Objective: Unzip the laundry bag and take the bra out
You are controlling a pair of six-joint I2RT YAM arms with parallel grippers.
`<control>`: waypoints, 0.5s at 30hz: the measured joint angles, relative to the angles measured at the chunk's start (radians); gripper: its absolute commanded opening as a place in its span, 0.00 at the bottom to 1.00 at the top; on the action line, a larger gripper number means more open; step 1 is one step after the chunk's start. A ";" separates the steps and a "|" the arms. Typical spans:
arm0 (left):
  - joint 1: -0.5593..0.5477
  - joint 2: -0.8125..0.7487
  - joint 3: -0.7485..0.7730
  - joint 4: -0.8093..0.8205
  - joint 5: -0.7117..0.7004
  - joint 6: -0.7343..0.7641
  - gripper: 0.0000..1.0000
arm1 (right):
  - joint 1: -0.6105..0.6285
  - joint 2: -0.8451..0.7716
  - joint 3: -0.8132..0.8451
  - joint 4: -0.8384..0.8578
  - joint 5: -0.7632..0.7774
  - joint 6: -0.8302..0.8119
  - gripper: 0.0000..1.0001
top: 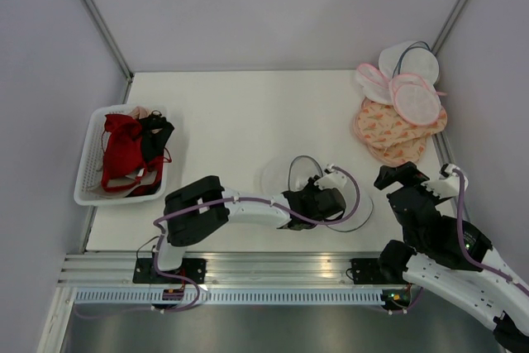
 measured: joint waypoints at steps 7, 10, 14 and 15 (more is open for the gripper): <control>0.000 -0.107 -0.002 -0.042 -0.017 -0.038 0.68 | 0.000 0.008 -0.002 0.014 -0.005 -0.019 0.98; 0.000 -0.154 -0.001 -0.046 -0.042 -0.044 0.70 | 0.000 0.021 -0.005 0.026 -0.009 -0.027 0.98; 0.001 -0.148 0.013 -0.075 -0.094 -0.047 0.73 | 0.000 0.032 -0.010 0.041 -0.012 -0.040 0.98; 0.003 -0.139 0.018 -0.082 -0.103 -0.047 0.73 | 0.000 0.032 -0.012 0.047 -0.014 -0.043 0.98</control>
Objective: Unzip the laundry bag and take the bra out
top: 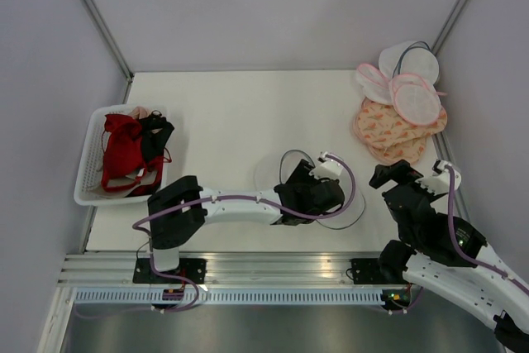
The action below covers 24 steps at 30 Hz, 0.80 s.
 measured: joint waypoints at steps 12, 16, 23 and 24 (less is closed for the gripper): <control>0.118 0.138 0.026 -0.041 0.023 -0.013 0.44 | 0.000 0.004 -0.003 0.013 -0.014 -0.011 0.98; 0.135 0.138 0.026 -0.040 0.034 -0.027 0.12 | 0.000 -0.002 -0.003 0.013 -0.014 -0.012 0.98; 0.130 0.138 0.018 -0.039 0.053 -0.029 0.02 | 0.000 -0.019 -0.003 0.012 -0.015 -0.013 0.98; 0.130 0.138 0.017 -0.039 0.054 -0.029 0.02 | 0.000 -0.021 -0.003 0.012 -0.015 -0.013 0.98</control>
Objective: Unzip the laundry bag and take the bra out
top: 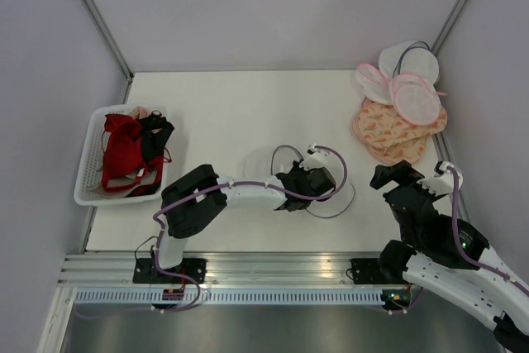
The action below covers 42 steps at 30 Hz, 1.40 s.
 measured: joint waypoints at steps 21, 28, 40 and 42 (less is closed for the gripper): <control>0.000 -0.060 -0.048 0.042 0.224 0.068 0.18 | 0.000 0.002 -0.007 0.009 0.000 -0.014 0.98; 0.000 0.021 -0.004 0.034 0.175 0.084 0.21 | 0.000 0.008 -0.008 0.016 0.000 -0.024 0.98; -0.045 -0.043 -0.004 0.016 0.147 0.089 0.52 | 0.000 0.016 -0.017 0.024 0.000 -0.032 0.98; -0.061 -0.056 -0.002 0.010 0.147 0.093 0.52 | 0.000 0.018 -0.021 0.024 0.000 -0.033 0.98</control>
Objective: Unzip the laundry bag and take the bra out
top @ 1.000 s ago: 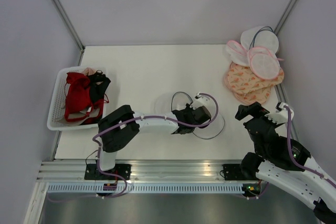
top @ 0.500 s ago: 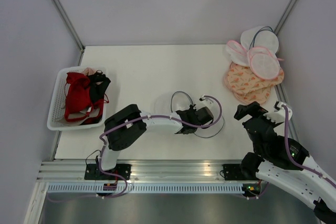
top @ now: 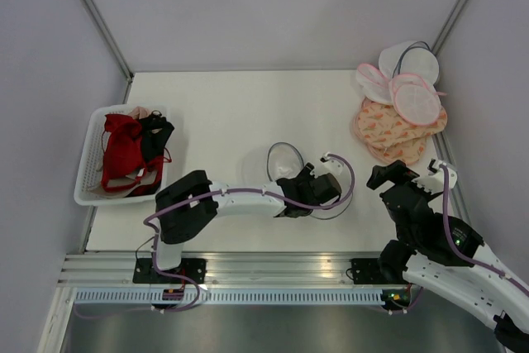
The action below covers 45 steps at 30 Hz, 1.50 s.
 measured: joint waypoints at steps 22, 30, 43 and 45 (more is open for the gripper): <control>0.053 0.077 0.057 -0.043 -0.137 0.109 0.43 | 0.000 0.011 -0.002 0.013 0.000 -0.006 0.98; 0.091 0.105 0.058 -0.035 -0.122 0.129 0.02 | 0.000 0.002 -0.002 0.013 0.000 -0.006 0.98; 0.040 -0.096 0.084 -0.096 -0.097 0.133 0.02 | 0.000 -0.007 -0.002 0.014 0.000 -0.008 0.98; 0.032 -0.162 0.105 -0.098 -0.102 0.138 0.02 | 0.000 -0.007 -0.003 0.014 -0.001 -0.008 0.98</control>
